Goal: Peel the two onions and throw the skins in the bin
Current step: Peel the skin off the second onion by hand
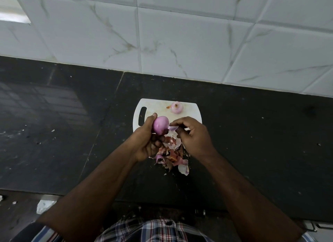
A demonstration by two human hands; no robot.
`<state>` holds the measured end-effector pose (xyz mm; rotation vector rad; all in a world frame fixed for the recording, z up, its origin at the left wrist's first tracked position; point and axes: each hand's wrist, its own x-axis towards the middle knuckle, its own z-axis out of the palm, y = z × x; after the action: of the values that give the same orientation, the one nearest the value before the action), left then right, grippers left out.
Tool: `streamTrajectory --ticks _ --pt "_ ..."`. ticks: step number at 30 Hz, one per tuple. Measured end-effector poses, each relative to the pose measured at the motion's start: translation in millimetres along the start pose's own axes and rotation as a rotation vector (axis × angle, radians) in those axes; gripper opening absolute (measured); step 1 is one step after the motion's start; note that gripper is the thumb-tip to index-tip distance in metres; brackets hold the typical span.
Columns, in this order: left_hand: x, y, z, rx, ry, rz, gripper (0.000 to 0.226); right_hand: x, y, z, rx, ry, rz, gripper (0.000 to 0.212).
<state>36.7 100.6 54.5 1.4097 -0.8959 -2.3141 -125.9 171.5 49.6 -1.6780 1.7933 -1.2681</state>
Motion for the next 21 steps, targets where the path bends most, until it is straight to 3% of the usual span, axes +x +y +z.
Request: streamTrajectory --ticks 5,9,12,16,19,21 --pt "0.0 0.7 2.1 0.001 0.041 0.049 0.062 -1.8 -6.0 1.3 0.065 -0.095 0.047 0.019" --pt "-1.2 1.2 4.3 0.012 0.010 0.027 0.060 1.1 -6.1 5.3 0.014 0.042 0.044 0.012" --pt "-1.9 1.6 3.2 -0.064 -0.025 0.004 0.057 5.6 -1.6 8.5 0.114 0.082 0.219 0.014" --pt "-2.6 6.3 -0.4 -0.153 -0.063 0.029 0.050 3.3 13.8 4.8 0.094 -0.015 0.402 0.012" --pt "-1.6 7.6 -3.2 -0.178 -0.058 0.023 0.058 -2.9 15.6 -1.1 -0.041 -0.154 0.402 0.015" --pt "0.3 5.5 -3.0 -0.170 -0.048 -0.012 0.068 -1.8 8.7 -3.1 -0.006 -0.138 0.371 0.022"
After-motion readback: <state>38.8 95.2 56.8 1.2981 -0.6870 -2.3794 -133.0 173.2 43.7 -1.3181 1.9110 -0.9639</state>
